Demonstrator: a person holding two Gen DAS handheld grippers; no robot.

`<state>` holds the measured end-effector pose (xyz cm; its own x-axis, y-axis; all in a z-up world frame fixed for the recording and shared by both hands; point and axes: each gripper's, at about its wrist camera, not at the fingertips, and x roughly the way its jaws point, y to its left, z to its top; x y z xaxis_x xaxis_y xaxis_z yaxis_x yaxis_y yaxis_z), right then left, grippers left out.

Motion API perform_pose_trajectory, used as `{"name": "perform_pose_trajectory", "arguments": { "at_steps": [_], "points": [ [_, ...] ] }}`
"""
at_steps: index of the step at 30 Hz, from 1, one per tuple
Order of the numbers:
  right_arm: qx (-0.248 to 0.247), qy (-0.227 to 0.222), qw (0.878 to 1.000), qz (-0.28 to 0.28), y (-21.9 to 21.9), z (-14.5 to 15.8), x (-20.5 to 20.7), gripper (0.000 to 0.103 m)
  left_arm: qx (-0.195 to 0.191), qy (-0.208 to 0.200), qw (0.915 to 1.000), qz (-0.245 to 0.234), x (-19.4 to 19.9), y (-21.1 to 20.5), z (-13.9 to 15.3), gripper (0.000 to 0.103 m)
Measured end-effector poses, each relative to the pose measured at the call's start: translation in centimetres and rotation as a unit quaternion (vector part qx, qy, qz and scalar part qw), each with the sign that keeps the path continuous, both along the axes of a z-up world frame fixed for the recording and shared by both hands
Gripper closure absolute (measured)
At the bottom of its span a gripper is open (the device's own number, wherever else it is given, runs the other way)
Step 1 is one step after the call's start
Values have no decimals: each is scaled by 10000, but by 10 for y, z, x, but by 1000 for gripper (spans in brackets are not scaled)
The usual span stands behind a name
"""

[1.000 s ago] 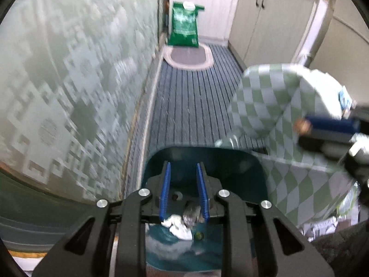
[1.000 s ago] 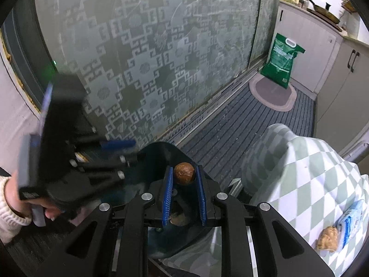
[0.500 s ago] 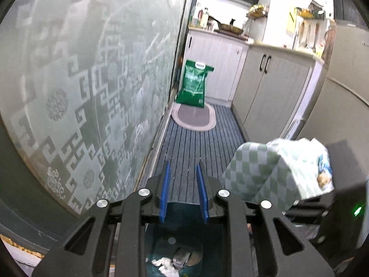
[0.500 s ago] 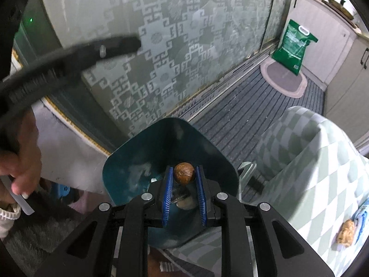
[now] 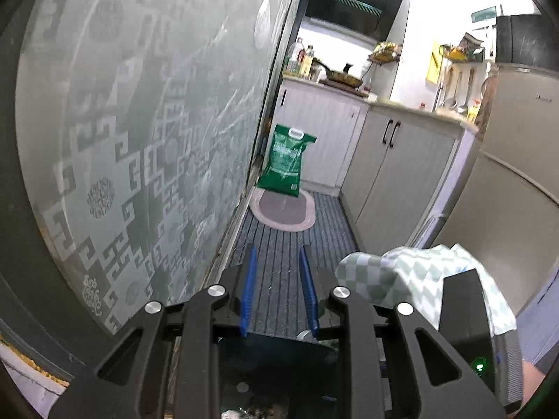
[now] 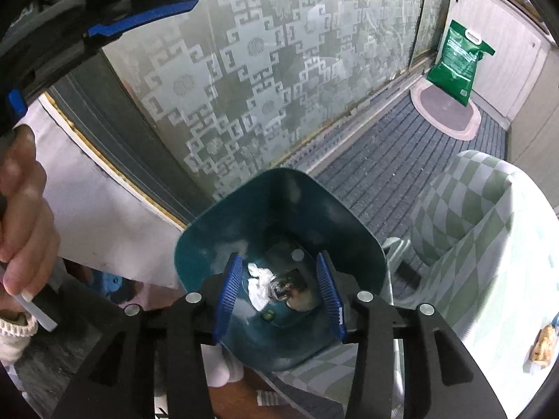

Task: Collect trash
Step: 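Move both tools back over the checked table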

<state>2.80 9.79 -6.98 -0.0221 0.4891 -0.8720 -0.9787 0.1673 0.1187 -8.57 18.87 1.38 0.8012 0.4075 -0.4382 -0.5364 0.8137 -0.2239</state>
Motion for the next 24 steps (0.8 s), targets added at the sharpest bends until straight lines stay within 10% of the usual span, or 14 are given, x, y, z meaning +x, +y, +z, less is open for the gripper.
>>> {"name": "perform_pose_trajectory", "arguments": {
  "at_steps": [24],
  "points": [
    [1373, -660, 9729, -1742, -115, 81, 102, 43, 228, -233, 9959, -840, 63, -88, 24, 43]
  ]
}}
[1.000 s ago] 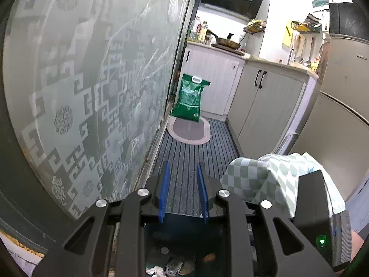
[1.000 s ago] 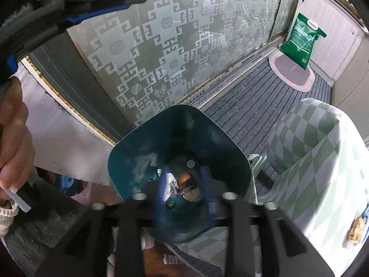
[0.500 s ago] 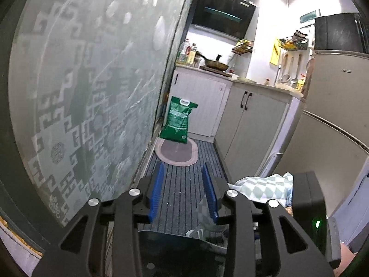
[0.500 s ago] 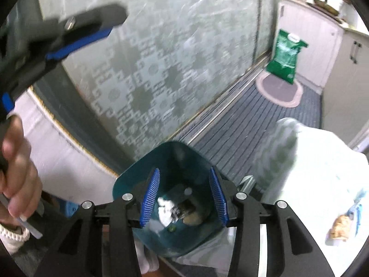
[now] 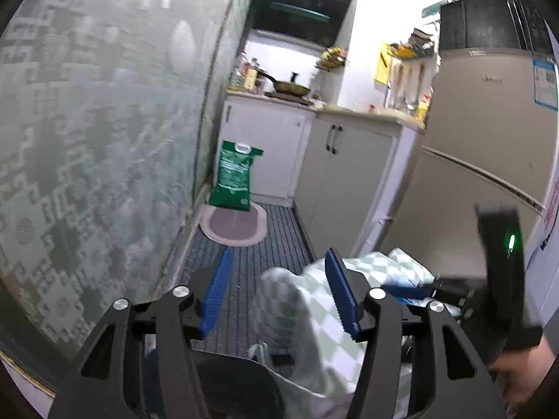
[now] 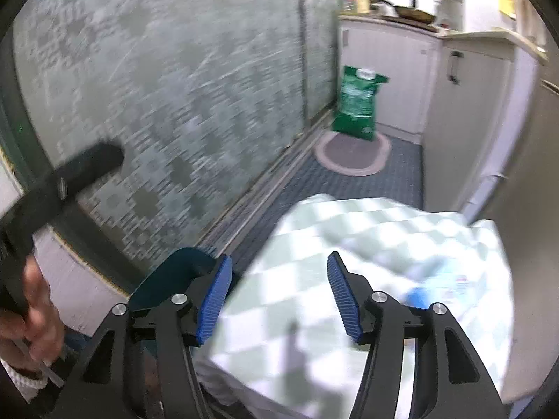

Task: Collect trash
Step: 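Move both tools back over the checked table, then close the left tool on the ginger root while the right tool closes on the blue tissue packet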

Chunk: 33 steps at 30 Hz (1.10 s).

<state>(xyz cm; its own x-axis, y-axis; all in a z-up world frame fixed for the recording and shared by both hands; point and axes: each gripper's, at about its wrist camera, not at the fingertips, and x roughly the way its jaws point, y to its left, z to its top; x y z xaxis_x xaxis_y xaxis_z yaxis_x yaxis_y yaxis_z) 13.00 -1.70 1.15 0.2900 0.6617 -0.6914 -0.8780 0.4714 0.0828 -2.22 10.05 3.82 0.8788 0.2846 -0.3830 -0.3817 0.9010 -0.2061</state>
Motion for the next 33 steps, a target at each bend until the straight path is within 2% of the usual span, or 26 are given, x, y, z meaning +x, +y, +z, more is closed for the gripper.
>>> {"name": "perform_pose_trajectory", "arguments": {
  "at_steps": [2, 4, 6, 12, 16, 19, 22, 27, 33],
  "points": [
    [-39, -76, 9999, -112, -14, 5, 13, 42, -143, 66, 9998, -94, 9, -8, -5, 40],
    [-88, -135, 9997, -204, -28, 8, 25, 42, -572, 126, 9980, -256, 19, -17, -15, 36],
    [-117, -196, 9993, -307, -40, 9, 35, 41, -807, 276, 9960, -264, 29, -26, -24, 35],
    [-57, -144, 9978, -641, -82, 14, 76, 34, -503, 474, 9966, -453, 51, -67, -32, 26],
    [-45, -75, 9975, -703, -94, 10, 98, 32, -281, 684, 9950, -665, 70, -96, -40, 26],
    [55, 139, 9968, -790, -103, 3, 113, 32, -276, 937, 9927, -701, 85, -109, -53, 26],
    [45, 235, 9967, -772, -109, -4, 118, 32, -56, 1200, 9903, -699, 100, -122, -70, 26],
    [144, 237, 9971, -705, -112, -2, 118, 32, 215, 1454, 9880, -475, 116, -127, -87, 26],
    [-65, 165, 9983, -553, -109, -14, 119, 32, 43, 1572, 9869, -361, 127, -119, -92, 26]
  ]
}}
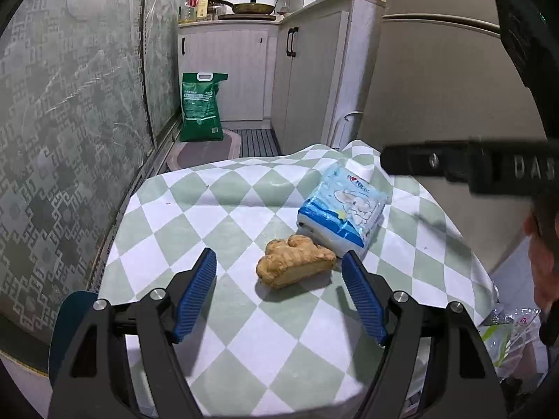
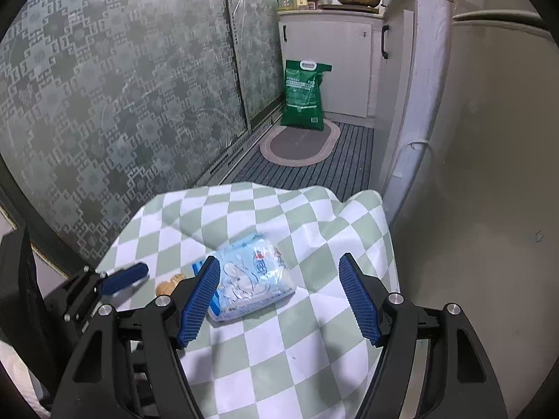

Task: Collect trash
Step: 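Close the left tool on the ginger root while the right tool closes on the blue tissue packet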

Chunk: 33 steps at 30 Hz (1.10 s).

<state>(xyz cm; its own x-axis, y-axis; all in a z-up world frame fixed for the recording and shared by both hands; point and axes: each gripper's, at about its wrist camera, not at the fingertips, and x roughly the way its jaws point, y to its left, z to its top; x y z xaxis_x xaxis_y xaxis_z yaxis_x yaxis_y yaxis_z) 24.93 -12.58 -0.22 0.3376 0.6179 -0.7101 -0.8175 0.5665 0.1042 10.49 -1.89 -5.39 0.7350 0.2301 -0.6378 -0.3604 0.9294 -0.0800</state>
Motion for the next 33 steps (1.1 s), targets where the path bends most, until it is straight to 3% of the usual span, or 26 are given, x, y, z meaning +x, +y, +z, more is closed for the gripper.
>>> {"name": "perform_pose_trajectory", "arguments": {
  "at_steps": [8, 11, 20, 28, 33],
  "points": [
    [-98, -30, 9998, 191, -1, -9, 1, 29, -51, 60, 9999, -120, 9, 4, -7, 30],
    [-82, -67, 9997, 212, 0, -8, 0, 29, 24, 78, 9996, -255, 9, 0, -8, 54],
    [-212, -153, 9988, 423, 12, -12, -8, 27, -85, 103, 9992, -369, 0, 5, -6, 55],
    [-396, -170, 9966, 702, 29, -17, -19, 15, -288, 6, 9994, -187, -20, 29, 6, 55],
    [-639, -84, 9947, 807, 41, -27, -21, 14, -355, -94, 9992, -145, -33, 42, 16, 55]
  ]
}}
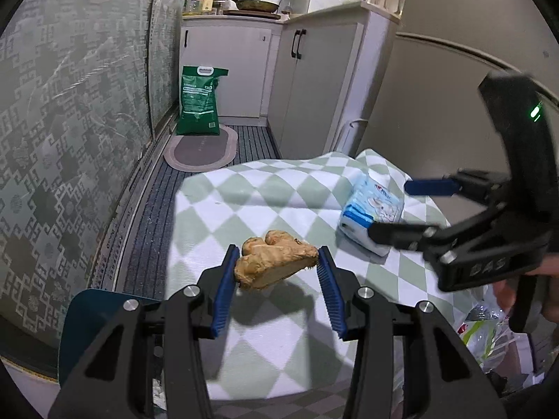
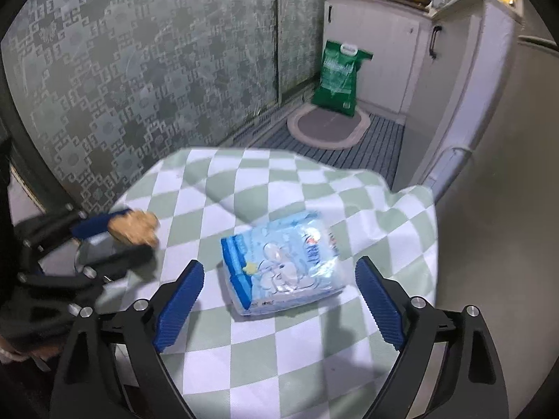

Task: Collect trash
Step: 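Close the left tool on the ginger root while the right tool closes on the blue tissue packet, then lift the ginger root and blue packet and carry both tools over the teal bin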

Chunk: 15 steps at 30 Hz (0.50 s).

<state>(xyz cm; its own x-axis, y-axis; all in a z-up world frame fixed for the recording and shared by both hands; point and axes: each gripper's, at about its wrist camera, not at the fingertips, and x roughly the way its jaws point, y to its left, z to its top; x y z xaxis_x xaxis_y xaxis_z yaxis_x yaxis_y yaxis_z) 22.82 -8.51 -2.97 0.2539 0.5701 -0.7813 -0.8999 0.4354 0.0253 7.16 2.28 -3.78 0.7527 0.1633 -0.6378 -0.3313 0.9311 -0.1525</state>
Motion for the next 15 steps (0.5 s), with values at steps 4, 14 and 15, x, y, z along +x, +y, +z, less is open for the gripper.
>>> {"name": "perform_pose_trajectory", "arguments": {
  "at_steps": [4, 14, 15],
  "points": [
    [-201, -102, 9997, 46, 11, -8, -4, 14, -107, -85, 9999, -35, -8, 7, 7, 55],
    [-310, 76, 9993, -201, 18, -22, 5, 17, -109, -325, 9994, -53, -24, 14, 24, 55],
    [-252, 189, 9991, -267, 17, -20, 8, 23, -128, -364, 9992, -43, -26, 16, 27, 55]
  ]
}}
